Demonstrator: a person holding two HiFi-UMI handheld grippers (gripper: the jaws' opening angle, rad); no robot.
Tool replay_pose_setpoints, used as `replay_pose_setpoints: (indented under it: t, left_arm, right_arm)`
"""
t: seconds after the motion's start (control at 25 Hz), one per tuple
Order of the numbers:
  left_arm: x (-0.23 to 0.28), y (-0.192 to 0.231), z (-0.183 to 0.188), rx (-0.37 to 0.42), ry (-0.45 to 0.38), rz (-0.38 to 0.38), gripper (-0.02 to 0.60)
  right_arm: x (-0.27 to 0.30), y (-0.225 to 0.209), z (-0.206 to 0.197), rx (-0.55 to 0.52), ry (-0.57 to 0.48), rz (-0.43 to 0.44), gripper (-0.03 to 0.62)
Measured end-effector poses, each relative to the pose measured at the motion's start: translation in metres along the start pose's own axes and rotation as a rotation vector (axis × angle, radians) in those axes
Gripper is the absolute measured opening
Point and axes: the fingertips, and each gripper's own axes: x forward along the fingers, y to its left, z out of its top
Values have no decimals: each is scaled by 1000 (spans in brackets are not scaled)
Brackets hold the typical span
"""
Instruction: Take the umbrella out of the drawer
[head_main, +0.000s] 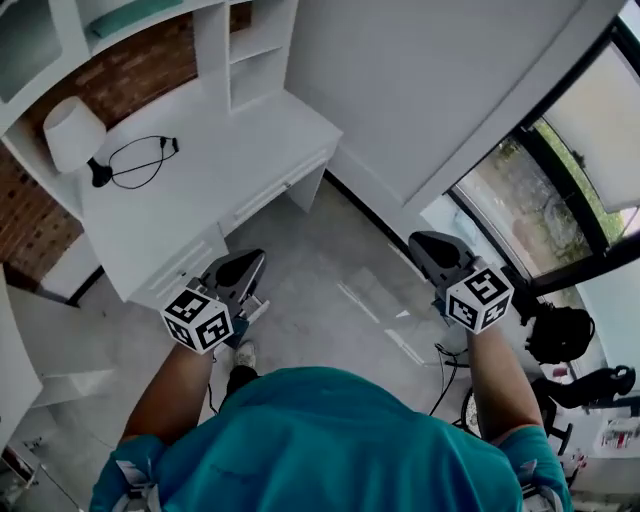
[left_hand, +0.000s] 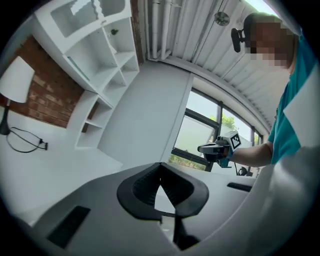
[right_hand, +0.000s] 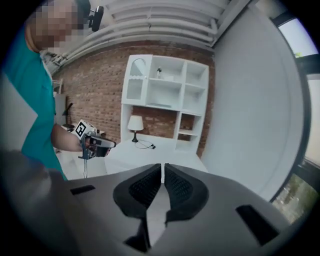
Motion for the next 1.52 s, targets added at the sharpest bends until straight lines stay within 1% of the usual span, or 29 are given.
replay_pose_setpoints:
  t: [0.12, 0.16, 0.2, 0.32, 0.4, 0.48, 0.6, 0.72, 0.84, 0.92, 1.04, 1.12, 1.2, 1.32, 1.52]
  left_arm:
    - [-49, 54, -19, -32, -7, 113, 12]
    - [-67, 70, -28, -49, -5, 154, 12]
    - [-86, 85, -39, -68, -3, 197, 12]
    - [-142, 120, -77, -136, 4, 325, 12]
    - [-173, 139, -103, -170, 15, 391, 12]
    - [-199, 159, -129, -196, 33, 445, 12]
    - [-234, 187, -171, -243, 54, 522, 12]
    - [-272, 204, -220, -300, 62, 598, 12]
    - [-301, 223, -271, -339, 65, 643, 12]
    - [-316, 238, -303, -360, 68, 662, 12]
    - [-332, 259, -344, -373, 81, 686, 12]
    - [-339, 268, -369, -378, 94, 700, 12]
    - [-342, 275, -390, -382, 106, 706, 12]
    - [-343, 281, -413, -383, 125, 703, 12]
    - [-338, 283, -431, -390, 118, 694, 12]
  right_arm:
    - [89, 44, 3, -141, 78, 165, 35]
    - [120, 62, 0, -200, 107, 226, 85]
    - [149, 82, -4, -265, 137, 290, 107]
    - [230, 148, -30, -468, 223, 481, 142]
    - [275, 189, -58, -602, 271, 585, 161]
    - [314, 226, -90, -733, 310, 679, 181]
    - [367, 280, -147, -897, 359, 830, 201]
    - [412, 336, -221, -1059, 396, 975, 218]
    - [455, 382, -305, -1233, 429, 1083, 235]
    - [486, 407, -362, -1335, 453, 1126, 241]
    - [536, 438, -445, -1460, 491, 1154, 250]
    - [563, 451, -500, -1528, 525, 1164, 259]
    - [585, 461, -545, -1574, 551, 1162, 268]
    - [606, 473, -589, -1629, 544, 1148, 276]
    - [630, 479, -635, -1775, 501, 1122, 290]
